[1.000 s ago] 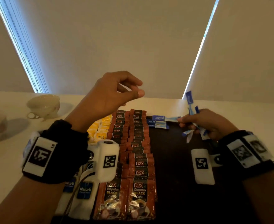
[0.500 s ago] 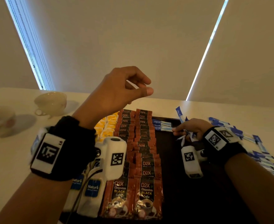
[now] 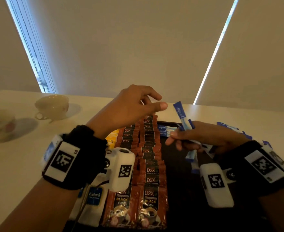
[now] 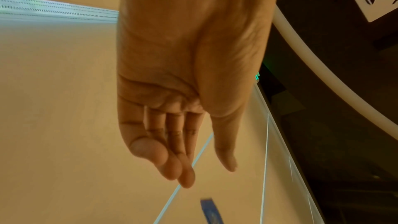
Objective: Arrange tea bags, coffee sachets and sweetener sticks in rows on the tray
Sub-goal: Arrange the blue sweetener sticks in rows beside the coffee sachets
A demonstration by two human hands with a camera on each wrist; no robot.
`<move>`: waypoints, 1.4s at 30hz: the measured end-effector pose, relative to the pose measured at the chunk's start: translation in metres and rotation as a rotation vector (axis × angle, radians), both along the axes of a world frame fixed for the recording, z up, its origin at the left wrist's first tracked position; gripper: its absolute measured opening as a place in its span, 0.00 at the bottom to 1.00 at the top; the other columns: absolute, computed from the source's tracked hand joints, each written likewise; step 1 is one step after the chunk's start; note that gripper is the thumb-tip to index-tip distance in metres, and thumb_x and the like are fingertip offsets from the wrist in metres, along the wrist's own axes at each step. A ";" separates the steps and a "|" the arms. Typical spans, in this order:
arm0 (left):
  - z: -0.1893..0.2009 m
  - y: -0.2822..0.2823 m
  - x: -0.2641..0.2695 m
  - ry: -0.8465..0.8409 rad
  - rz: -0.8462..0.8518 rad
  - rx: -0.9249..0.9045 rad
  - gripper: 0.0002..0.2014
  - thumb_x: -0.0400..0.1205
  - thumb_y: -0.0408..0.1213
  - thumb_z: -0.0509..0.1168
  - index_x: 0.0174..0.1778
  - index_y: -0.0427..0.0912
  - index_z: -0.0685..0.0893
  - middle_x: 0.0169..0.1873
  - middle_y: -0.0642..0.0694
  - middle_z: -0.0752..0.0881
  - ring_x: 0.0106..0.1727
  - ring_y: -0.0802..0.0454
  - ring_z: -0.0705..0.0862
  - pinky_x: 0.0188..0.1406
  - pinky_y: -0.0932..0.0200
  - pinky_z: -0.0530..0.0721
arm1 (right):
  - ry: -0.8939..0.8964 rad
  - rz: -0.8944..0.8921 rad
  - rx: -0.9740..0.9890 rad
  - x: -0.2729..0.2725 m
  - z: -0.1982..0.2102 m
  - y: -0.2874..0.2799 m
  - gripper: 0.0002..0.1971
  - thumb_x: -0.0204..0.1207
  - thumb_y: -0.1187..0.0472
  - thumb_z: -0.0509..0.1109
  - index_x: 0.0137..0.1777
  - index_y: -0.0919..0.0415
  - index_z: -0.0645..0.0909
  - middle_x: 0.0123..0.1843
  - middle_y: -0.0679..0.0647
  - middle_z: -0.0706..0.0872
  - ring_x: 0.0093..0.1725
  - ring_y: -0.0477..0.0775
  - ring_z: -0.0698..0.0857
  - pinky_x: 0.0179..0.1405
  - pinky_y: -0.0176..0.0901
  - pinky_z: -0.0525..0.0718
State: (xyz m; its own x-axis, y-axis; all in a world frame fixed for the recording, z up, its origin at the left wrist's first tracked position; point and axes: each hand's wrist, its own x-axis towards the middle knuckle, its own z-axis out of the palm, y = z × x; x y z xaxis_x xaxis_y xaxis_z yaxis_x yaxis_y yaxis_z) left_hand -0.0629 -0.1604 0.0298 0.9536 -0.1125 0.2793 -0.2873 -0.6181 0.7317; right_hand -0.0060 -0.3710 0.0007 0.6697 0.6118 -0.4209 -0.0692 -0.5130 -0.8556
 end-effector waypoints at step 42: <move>-0.002 -0.002 -0.002 0.069 0.114 -0.205 0.06 0.79 0.38 0.69 0.43 0.39 0.86 0.32 0.49 0.88 0.25 0.63 0.81 0.22 0.72 0.77 | 0.107 -0.698 -0.161 0.024 -0.045 -0.016 0.05 0.77 0.65 0.71 0.40 0.64 0.78 0.25 0.51 0.75 0.19 0.42 0.69 0.09 0.29 0.67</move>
State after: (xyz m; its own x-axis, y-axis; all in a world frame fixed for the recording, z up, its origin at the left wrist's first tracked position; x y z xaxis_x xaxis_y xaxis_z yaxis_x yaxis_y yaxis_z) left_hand -0.0646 -0.1625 0.0278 0.9745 0.0489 0.2191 -0.1695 -0.4798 0.8609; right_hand 0.0184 -0.3870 -0.0438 0.8318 -0.0184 -0.5548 -0.5056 -0.4377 -0.7435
